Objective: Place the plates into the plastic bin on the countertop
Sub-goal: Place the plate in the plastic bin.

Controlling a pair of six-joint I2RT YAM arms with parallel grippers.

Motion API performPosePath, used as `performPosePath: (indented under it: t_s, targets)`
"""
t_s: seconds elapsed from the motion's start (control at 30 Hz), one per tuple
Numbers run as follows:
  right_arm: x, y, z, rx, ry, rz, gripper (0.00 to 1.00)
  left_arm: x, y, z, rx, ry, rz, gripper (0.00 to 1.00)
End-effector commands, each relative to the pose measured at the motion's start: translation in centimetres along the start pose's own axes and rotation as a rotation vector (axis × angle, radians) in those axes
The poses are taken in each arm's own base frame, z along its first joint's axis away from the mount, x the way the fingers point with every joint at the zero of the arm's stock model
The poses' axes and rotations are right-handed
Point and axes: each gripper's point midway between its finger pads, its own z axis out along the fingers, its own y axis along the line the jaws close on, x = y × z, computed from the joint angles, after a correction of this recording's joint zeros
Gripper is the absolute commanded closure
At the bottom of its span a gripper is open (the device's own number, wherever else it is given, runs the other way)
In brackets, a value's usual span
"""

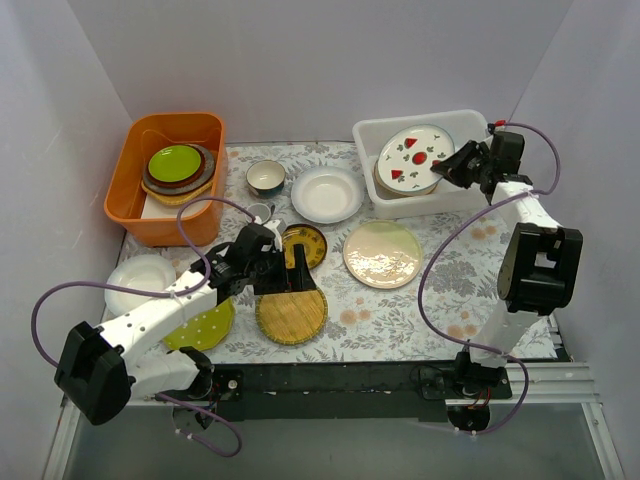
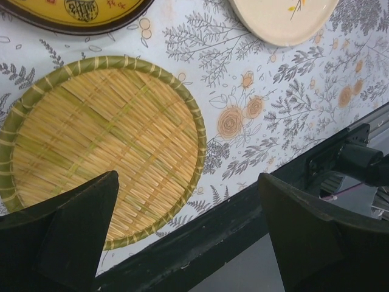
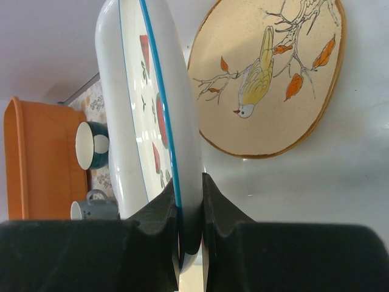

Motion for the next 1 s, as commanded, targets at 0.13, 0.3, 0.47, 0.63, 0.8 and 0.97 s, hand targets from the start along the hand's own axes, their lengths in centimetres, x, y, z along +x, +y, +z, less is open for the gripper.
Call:
performPosePath:
  t_s: [0.13, 0.3, 0.47, 0.63, 0.8, 0.97]
  targets:
    - [-6.1, 3.7, 0.8, -0.094, -0.141, -0.063, 0.99, 0.7, -0.9, -1.0, 0.086, -0.010, -0.009, 0.02]
    - [-6.2, 2.7, 2.2, -0.071, -0.129, -0.043, 0.99, 1.0, -0.9, -0.4, 0.095, 0.010, -0.015, 0.02]
    - [-5.4, 1.2, 3.9, -0.048, -0.105, -0.018, 0.99, 1.1, -0.9, -0.1, 0.101, 0.015, -0.015, 0.02]
    - [-4.1, 0.7, 6.0, -0.065, -0.048, 0.006, 0.99, 1.7, -0.5, 0.2, 0.096, 0.033, -0.027, 0.02]
    - [-2.6, 0.3, 7.6, -0.082, 0.008, 0.031, 0.99, 2.4, -0.1, 0.2, 0.092, 0.042, -0.039, 0.02]
    - [-1.1, -0.6, 8.6, -0.092, 0.058, 0.060, 0.99, 2.9, 0.3, 0.2, 0.088, 0.047, -0.047, 0.02]
